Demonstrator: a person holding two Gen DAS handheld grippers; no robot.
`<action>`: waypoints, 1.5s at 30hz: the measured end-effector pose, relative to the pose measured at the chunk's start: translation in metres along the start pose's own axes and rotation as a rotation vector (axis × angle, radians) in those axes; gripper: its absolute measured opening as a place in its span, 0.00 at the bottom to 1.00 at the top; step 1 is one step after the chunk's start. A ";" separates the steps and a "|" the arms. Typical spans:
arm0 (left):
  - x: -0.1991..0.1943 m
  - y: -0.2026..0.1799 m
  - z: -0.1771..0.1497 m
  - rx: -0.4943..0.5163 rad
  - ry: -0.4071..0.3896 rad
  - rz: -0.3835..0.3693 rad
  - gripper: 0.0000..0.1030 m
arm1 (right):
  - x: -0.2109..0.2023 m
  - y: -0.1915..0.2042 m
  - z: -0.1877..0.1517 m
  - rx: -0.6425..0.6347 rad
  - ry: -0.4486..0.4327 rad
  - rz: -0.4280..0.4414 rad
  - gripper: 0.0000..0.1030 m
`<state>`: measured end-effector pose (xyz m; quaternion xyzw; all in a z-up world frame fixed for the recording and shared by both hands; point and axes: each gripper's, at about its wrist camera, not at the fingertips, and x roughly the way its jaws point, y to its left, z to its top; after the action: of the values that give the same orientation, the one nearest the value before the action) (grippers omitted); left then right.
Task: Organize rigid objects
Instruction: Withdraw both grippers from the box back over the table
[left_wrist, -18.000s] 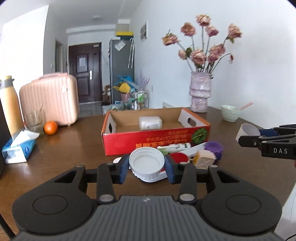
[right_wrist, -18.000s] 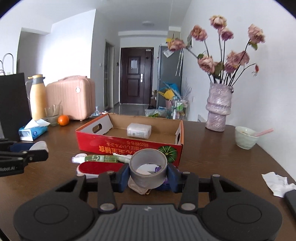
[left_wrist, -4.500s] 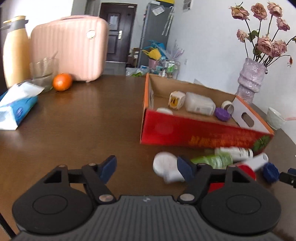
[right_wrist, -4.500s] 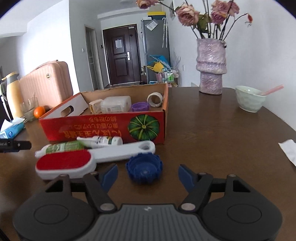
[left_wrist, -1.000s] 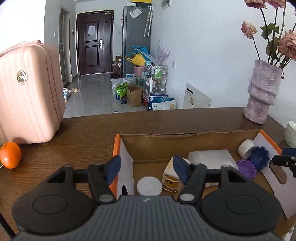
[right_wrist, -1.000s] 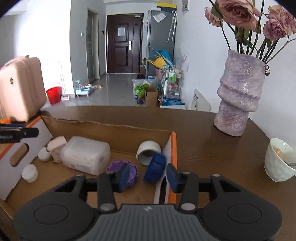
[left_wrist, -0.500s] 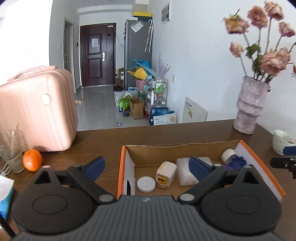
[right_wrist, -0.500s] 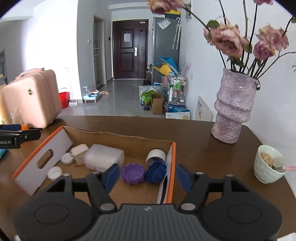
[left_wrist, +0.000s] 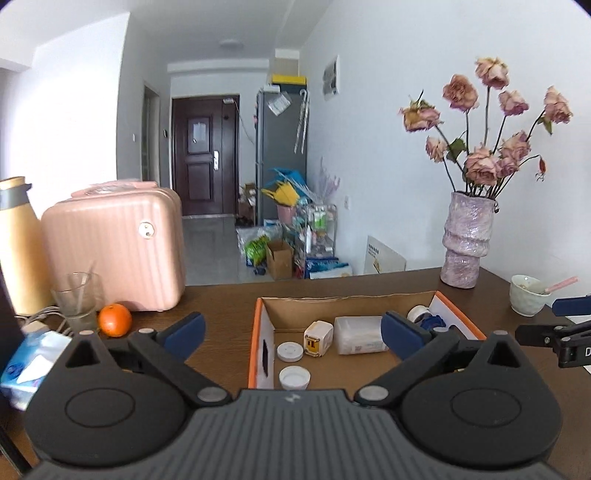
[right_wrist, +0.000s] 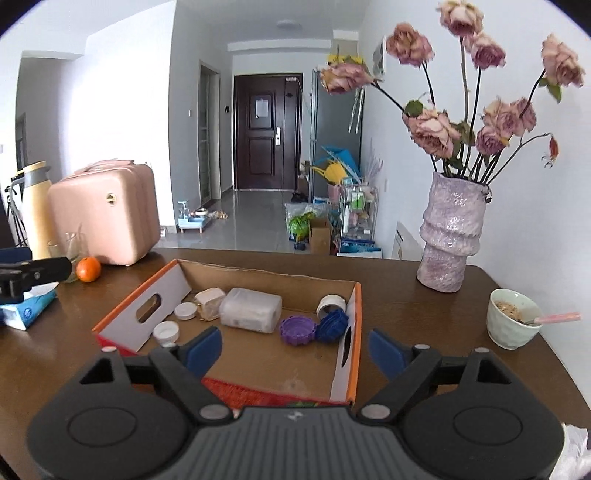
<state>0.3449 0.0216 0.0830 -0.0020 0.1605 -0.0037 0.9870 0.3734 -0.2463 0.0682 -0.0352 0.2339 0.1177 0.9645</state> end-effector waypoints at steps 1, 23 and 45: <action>-0.009 0.000 -0.004 -0.007 -0.024 -0.002 1.00 | -0.009 0.003 -0.006 0.004 -0.031 0.004 0.84; -0.137 -0.004 -0.126 -0.054 -0.088 0.011 1.00 | -0.132 0.040 -0.143 0.034 -0.260 -0.008 1.00; -0.199 -0.008 -0.198 0.007 -0.099 0.046 1.00 | -0.173 0.035 -0.223 0.138 -0.171 -0.025 1.00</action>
<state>0.0937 0.0146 -0.0423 0.0052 0.1115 0.0184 0.9936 0.1173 -0.2760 -0.0505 0.0387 0.1577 0.0918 0.9825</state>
